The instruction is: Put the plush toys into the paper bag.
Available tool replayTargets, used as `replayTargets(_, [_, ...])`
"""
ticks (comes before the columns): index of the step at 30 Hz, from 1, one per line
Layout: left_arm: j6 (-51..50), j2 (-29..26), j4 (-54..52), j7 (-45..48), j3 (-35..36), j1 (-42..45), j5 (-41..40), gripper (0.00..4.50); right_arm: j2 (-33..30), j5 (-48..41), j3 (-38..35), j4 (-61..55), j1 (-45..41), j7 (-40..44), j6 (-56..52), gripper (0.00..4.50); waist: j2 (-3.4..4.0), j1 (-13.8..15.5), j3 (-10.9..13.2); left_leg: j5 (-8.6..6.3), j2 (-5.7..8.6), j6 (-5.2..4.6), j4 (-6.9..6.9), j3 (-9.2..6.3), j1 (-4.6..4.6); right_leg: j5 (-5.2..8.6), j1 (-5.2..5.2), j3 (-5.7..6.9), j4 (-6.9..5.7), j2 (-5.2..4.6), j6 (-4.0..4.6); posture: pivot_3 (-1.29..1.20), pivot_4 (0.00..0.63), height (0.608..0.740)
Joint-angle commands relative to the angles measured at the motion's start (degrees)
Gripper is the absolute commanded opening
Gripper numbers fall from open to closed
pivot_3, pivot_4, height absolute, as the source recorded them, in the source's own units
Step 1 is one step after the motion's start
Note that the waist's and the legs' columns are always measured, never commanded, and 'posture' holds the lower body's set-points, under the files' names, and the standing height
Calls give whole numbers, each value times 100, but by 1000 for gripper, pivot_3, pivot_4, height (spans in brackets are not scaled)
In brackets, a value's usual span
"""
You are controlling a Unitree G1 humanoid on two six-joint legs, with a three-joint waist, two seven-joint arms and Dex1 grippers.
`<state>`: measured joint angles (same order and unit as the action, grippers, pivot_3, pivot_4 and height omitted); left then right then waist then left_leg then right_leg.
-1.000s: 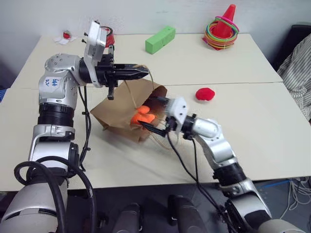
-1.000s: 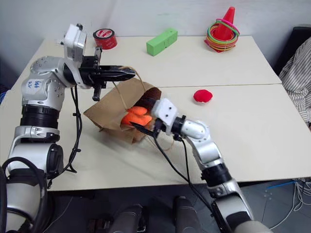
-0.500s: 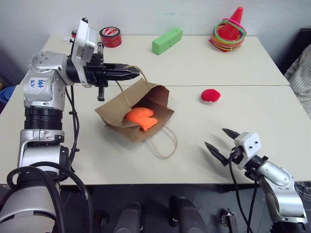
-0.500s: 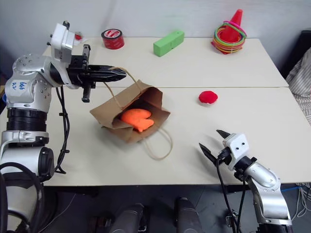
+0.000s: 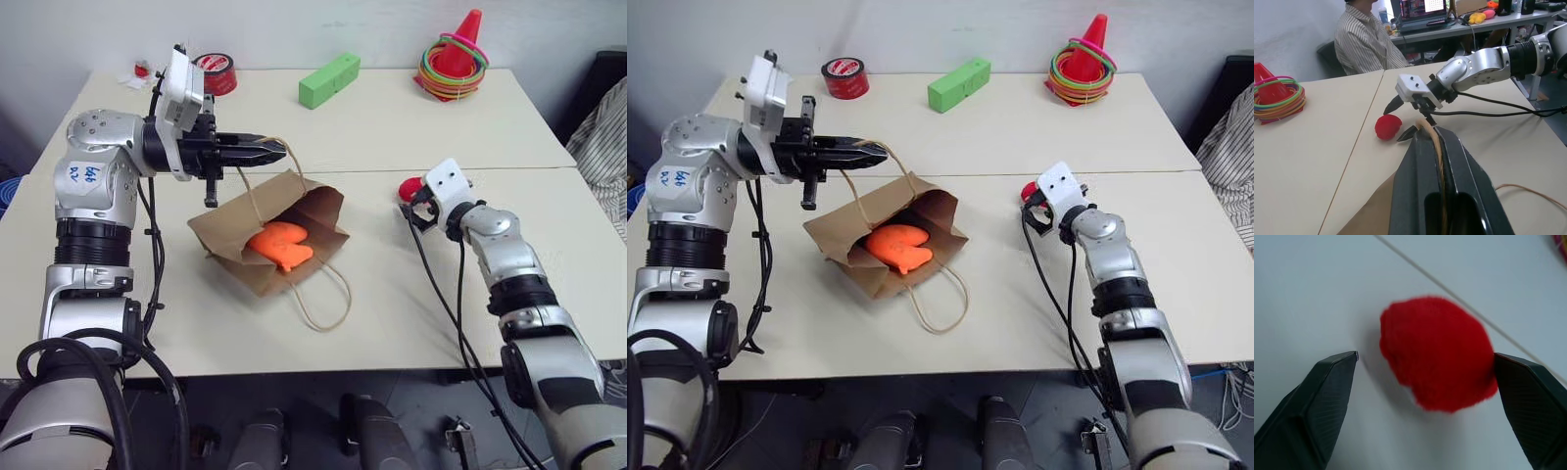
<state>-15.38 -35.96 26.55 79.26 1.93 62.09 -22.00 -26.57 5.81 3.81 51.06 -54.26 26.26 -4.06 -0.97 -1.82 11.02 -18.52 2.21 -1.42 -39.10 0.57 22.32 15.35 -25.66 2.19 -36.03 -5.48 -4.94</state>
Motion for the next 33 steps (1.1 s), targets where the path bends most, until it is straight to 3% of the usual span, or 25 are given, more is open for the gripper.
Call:
replayTargets(1, [46, -78, -313, -81, 129, 17, -67, 0, 36, 194, 32, 847, -366, -295, 524, 3214, 0, -6, 0, 0, -1, 0, -2, 0, 0, -1, 0, 0, 0, 0, -2, 0, 150, 740])
replayTargets(6, [35, -87, -339, -99, 131, -15, -83, 0, 74, 171, -33, 1215, -507, -257, 1091, 1517, 0, -9, 0, 1, -2, 3, -3, -1, -4, -1, 5, 1, -3, 2, -2, 0, 150, 740])
replayTargets(11, [-19, -91, -346, -67, 111, -26, -106, 0, -13, -634, -357, 137, -81, 1195, 1556, 144, 0, -10, 0, 1, -4, 3, -2, -2, -4, -1, 6, 4, -2, 5, -2, 0, 150, 740])
replayTargets(13, [-48, -102, -367, -40, 113, -39, -126, 0, -123, -1139, -348, -1220, 436, 1956, 1044, 59, 0, -9, 0, 1, -5, 4, -2, -2, -3, -1, 6, 10, -1, 6, -2, 0, 150, 740])
replayTargets(17, [-104, -69, -337, 34, 69, 0, -150, 0, -503, -2678, 29, -5329, 1844, 2731, -1643, 59, 4, 45, 2, -2, -10, 8, -9, -22, 8, -1, 4, 20, 2, 5, -2, 0, 150, 740])
replayTargets(21, [-138, 11, -348, 59, 28, 37, -155, 0, -260, -3180, 476, -6800, 2239, 2352, -3059, 59, 2, 44, 1, -2, -7, 8, -22, -28, 5, -2, 14, 30, -4, 3, -3, 0, 150, 740])
replayTargets(25, [-224, 73, -407, 106, 19, 57, -212, 0, 436, -2898, 995, -6856, 2119, 1645, -3519, 59, 2, 51, 1, 0, -6, 10, -23, -28, -4, -3, 16, 25, -17, 3, -2, 0, 150, 740])
replayTargets(29, [-353, 98, -496, 142, 28, 43, -293, 0, 1245, -1845, 1426, -5609, 1570, 562, -3205, 59, 2, 31, 1, 1, 0, 9, -21, -25, -2, -3, 9, 15, -20, 2, -2, 0, 150, 740])
replayTargets(33, [-477, 94, -624, 158, 49, 0, -359, 0, 1977, -1431, 1296, -4525, 1122, -152, -2850, 59, 2, 23, 1, 1, 0, 9, -17, -25, -1, -2, 5, 15, -17, 2, -1, 0, 150, 740])
